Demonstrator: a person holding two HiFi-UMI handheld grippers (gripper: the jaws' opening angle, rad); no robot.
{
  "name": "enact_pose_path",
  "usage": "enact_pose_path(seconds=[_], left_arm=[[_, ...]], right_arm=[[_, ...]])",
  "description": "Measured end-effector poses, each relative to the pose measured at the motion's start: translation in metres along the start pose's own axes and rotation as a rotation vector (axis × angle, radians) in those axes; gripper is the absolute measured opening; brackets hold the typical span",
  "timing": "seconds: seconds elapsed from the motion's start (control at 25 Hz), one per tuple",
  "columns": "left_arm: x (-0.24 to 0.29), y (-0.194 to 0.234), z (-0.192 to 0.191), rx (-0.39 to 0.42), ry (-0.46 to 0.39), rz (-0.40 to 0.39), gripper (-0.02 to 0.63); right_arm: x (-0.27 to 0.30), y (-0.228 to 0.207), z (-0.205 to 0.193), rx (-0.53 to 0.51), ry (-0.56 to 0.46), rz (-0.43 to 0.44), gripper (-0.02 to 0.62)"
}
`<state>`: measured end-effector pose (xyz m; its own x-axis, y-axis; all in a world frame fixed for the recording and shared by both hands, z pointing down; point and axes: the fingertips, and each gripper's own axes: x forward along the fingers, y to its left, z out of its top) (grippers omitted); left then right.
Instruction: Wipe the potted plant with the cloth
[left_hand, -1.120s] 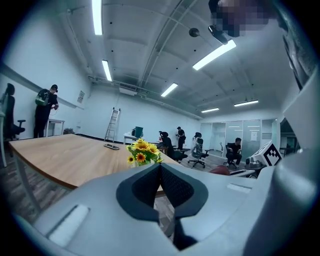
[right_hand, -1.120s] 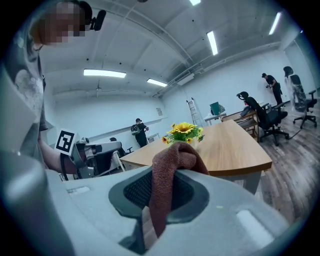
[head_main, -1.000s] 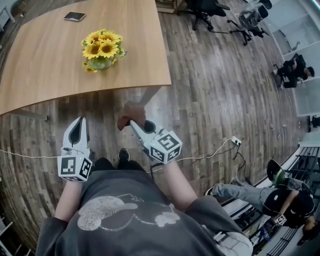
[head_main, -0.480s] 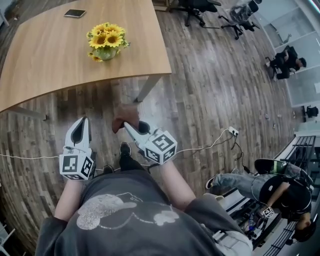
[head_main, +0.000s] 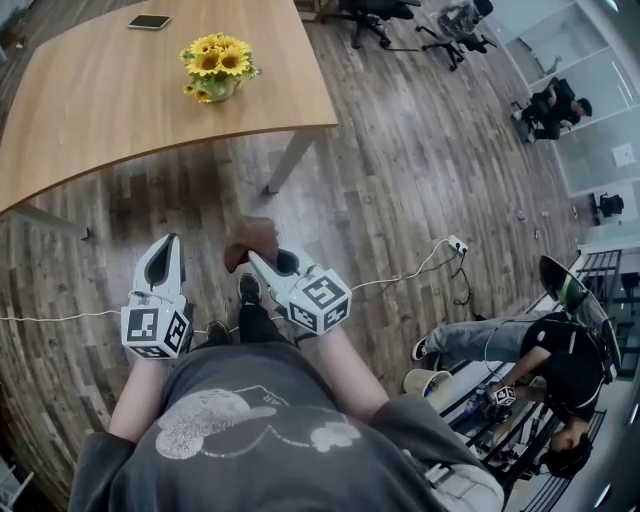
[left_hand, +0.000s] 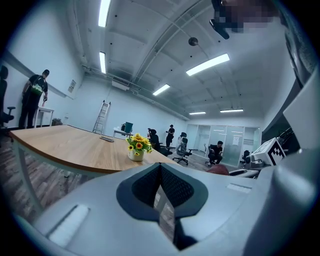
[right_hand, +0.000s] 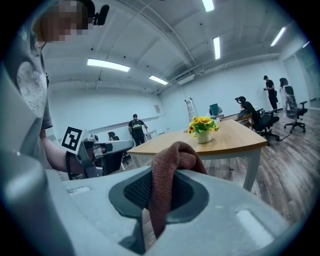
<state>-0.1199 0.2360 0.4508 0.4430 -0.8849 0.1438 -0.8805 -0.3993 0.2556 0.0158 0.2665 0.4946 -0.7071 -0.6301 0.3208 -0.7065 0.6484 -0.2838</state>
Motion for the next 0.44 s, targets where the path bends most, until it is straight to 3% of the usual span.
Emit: enact_pose_path(seconds=[0.44], left_arm=[[-0.046, -0.015, -0.018, 0.005, 0.012, -0.046, 0.018]], right_arm=[[-0.030, 0.035, -0.027, -0.001, -0.016, -0.052, 0.044]])
